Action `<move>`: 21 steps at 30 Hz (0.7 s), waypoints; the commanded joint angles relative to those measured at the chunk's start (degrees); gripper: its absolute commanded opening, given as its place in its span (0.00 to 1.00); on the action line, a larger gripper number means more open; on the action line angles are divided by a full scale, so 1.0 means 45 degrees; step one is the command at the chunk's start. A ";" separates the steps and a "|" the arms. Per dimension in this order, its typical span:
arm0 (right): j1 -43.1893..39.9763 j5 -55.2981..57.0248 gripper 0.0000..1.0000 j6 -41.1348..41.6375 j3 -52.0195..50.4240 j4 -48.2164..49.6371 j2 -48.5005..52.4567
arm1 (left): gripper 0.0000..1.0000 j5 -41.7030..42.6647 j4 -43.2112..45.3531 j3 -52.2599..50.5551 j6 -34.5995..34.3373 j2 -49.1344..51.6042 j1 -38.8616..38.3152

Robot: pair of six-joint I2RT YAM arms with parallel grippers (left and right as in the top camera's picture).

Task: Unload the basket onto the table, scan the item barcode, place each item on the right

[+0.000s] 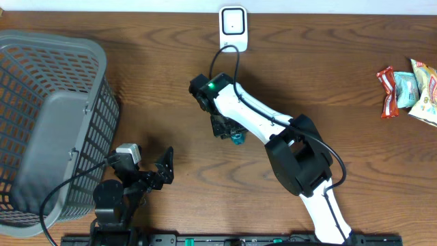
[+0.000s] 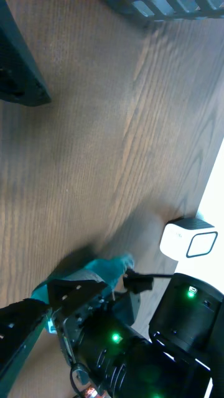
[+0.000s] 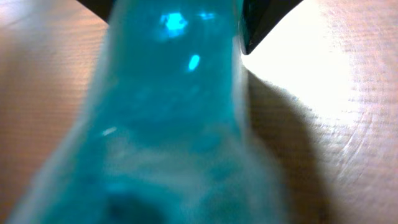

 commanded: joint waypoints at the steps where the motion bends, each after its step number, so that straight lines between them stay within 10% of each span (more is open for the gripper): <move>1: 0.0024 -0.0034 0.34 -0.3070 -0.0049 0.0107 0.0034 | 0.98 0.0112 0.0000 0.0049 -0.0024 -0.0053 0.0063; 8: -0.0019 -0.2137 0.38 -0.8378 -0.0049 0.0568 0.0034 | 0.98 0.0112 0.0000 0.0049 -0.0024 -0.0053 0.0063; 21: -0.0437 -0.2132 0.47 -0.8796 -0.0039 0.0661 0.0034 | 0.98 0.0112 0.0000 0.0049 -0.0024 -0.0053 0.0063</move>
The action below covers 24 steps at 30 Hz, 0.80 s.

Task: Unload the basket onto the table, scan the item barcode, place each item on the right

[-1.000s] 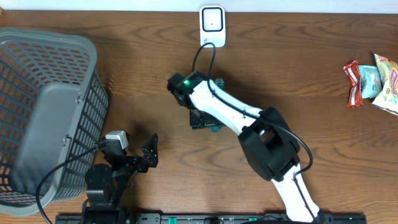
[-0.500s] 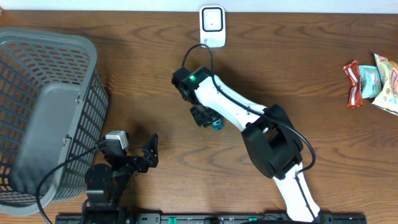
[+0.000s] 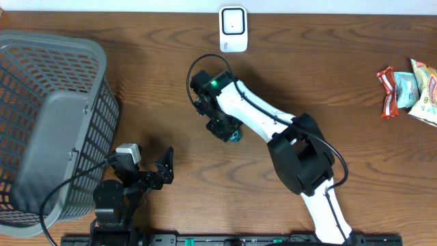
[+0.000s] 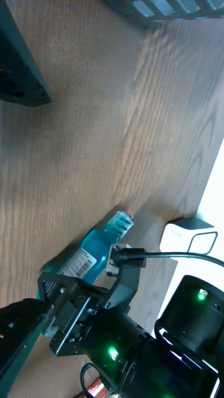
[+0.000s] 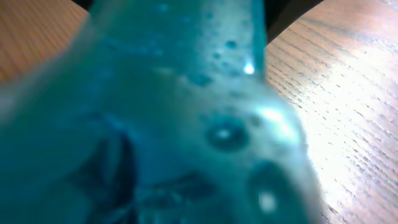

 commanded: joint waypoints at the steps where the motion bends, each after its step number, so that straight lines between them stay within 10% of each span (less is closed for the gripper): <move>1: -0.0194 -0.0180 0.49 -0.0403 -0.0053 -0.0015 0.0092 | 0.98 0.0112 -0.0005 0.0049 -0.0024 -0.0053 0.0063; 9: -0.0359 -0.0189 0.56 -0.0389 0.0121 -0.0063 0.0092 | 0.98 0.0112 -0.0005 0.0049 -0.0024 -0.0053 0.0063; 15: -0.0777 -0.1287 0.30 -0.0748 0.0160 -0.0005 0.0092 | 0.98 0.0112 -0.0005 0.0049 -0.0024 -0.0053 0.0063; 24: -0.1744 -0.2045 0.38 -0.0952 0.0160 -0.0112 0.0092 | 0.98 0.0112 -0.0005 0.0049 -0.0024 -0.0053 0.0063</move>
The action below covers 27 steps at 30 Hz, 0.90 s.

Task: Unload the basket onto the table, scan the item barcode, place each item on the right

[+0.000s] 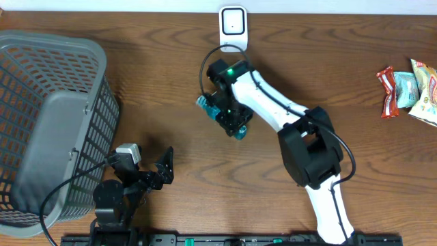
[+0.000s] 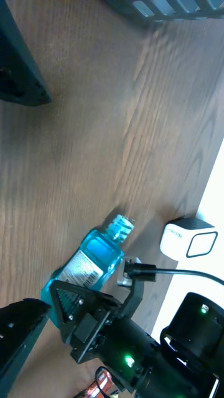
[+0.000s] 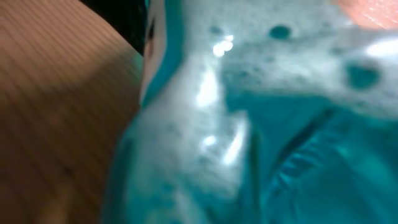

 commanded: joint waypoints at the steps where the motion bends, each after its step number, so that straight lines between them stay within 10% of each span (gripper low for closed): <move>1: -0.0418 -0.0306 0.39 -0.0180 0.0087 -0.0102 0.0087 | 0.98 0.0112 0.0000 0.0049 -0.0024 -0.0053 0.0063; 27: -0.0476 -0.0665 0.61 0.0549 0.2613 -0.1773 0.0063 | 0.98 0.0112 0.0000 0.0049 -0.0024 -0.0053 0.0063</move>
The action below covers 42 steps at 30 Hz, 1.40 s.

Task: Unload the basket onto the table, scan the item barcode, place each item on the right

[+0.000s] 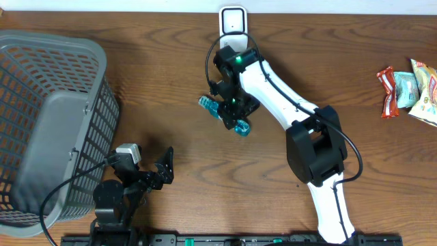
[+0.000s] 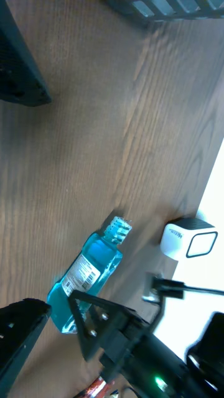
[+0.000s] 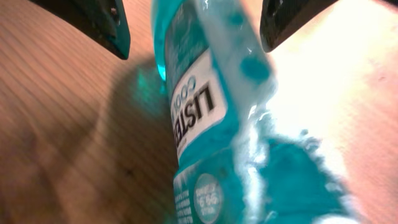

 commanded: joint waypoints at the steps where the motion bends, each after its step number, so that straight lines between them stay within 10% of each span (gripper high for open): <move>1: 0.0019 -0.0204 0.61 0.0389 0.1234 -0.0656 0.0058 | 0.98 0.0112 -0.0005 0.0049 -0.0024 -0.0053 0.0063; 14: 0.0019 -0.0296 0.88 0.0602 0.3750 -0.3755 -0.3157 | 0.98 0.0112 -0.0005 0.0049 -0.0024 -0.0053 0.0063; 42: 0.0044 0.0369 0.99 0.0903 -0.7674 0.7762 -0.3915 | 0.98 0.0112 -0.0005 0.0049 -0.0024 -0.0053 0.0063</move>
